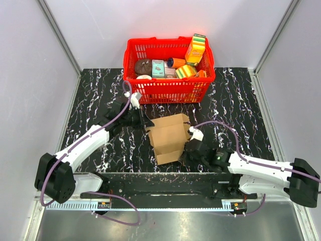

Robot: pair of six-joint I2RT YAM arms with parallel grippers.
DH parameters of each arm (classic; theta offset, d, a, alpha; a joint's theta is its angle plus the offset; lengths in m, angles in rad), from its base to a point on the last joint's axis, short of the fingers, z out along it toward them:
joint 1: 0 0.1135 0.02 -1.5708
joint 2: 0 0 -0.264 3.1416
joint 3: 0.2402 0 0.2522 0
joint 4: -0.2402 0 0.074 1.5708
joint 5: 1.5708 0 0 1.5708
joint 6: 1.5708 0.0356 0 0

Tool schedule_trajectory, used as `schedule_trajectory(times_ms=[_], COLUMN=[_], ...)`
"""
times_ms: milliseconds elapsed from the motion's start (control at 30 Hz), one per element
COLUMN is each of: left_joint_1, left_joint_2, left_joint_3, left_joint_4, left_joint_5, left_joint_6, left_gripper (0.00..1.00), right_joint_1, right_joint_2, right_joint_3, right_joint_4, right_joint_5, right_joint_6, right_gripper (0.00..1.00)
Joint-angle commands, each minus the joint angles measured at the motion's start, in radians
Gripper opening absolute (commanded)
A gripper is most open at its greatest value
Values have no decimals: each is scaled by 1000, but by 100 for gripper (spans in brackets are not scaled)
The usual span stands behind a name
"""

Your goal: Fold the paper box

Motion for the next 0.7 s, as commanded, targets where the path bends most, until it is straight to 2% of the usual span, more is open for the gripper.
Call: schedule_trajectory(times_ms=[0, 533, 667], left_joint_1=[0, 0, 0], left_joint_2=[-23, -34, -35], left_joint_3=[-4, 10, 10], left_joint_4=[30, 16, 21], left_joint_5=[-16, -15, -15], left_joint_6=[-9, -9, -4], left_gripper=[0, 0, 0], right_joint_1=[5, 3, 3], right_joint_2=[7, 92, 35], right_joint_3=[-53, -111, -87], right_joint_4=[-50, 76, 45], right_joint_5=[-6, -6, -13], right_joint_6=[30, 48, 27], right_gripper=[6, 6, 6])
